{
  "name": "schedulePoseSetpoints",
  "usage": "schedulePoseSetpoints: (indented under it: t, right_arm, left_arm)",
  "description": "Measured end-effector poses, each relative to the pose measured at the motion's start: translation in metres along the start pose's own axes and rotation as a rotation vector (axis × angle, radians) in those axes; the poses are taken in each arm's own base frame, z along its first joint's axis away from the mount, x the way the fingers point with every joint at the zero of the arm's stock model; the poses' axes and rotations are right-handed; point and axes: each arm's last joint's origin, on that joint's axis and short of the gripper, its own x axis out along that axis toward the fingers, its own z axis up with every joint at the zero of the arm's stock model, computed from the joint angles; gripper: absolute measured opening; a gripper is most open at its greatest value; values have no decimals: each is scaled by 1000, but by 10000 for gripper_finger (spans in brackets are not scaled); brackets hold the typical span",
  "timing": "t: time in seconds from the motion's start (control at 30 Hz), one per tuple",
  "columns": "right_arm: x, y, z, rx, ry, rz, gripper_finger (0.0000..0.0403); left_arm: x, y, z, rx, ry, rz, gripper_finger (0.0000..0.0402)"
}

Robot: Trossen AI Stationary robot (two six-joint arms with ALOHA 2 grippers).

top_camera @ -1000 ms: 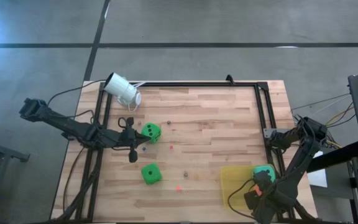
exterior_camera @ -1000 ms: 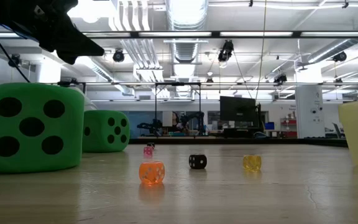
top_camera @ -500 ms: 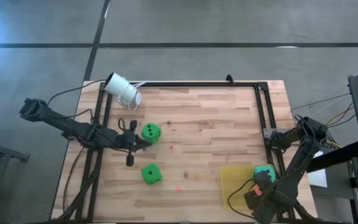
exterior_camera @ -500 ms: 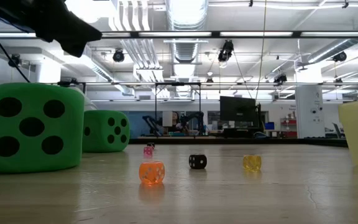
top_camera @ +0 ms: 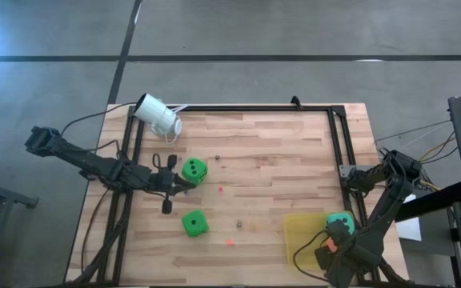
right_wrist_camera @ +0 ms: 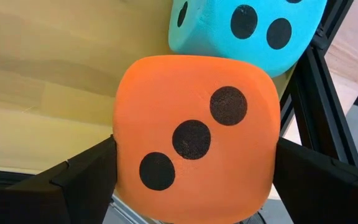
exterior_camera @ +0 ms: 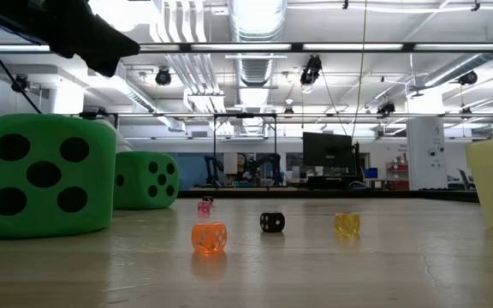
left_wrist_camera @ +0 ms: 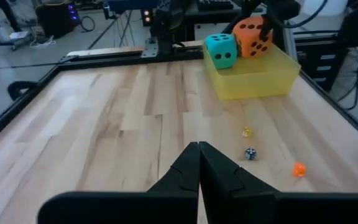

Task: Pick & Place Dice
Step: Put the large orange die into the yellow bin

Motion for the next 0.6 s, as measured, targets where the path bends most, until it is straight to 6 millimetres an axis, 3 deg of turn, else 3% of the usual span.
schedulePoseSetpoints:
  t: [0.27, 0.6]
  right_arm:
    - [0, 0, 0, -3, -1, 3, 364]
    - [0, 0, 0, -3, -3, 7, 364]
  left_arm:
    - [-1, -7, 1, 37, -9, -256, 6]
    - [-1, -7, 0, 51, -2, -260, 6]
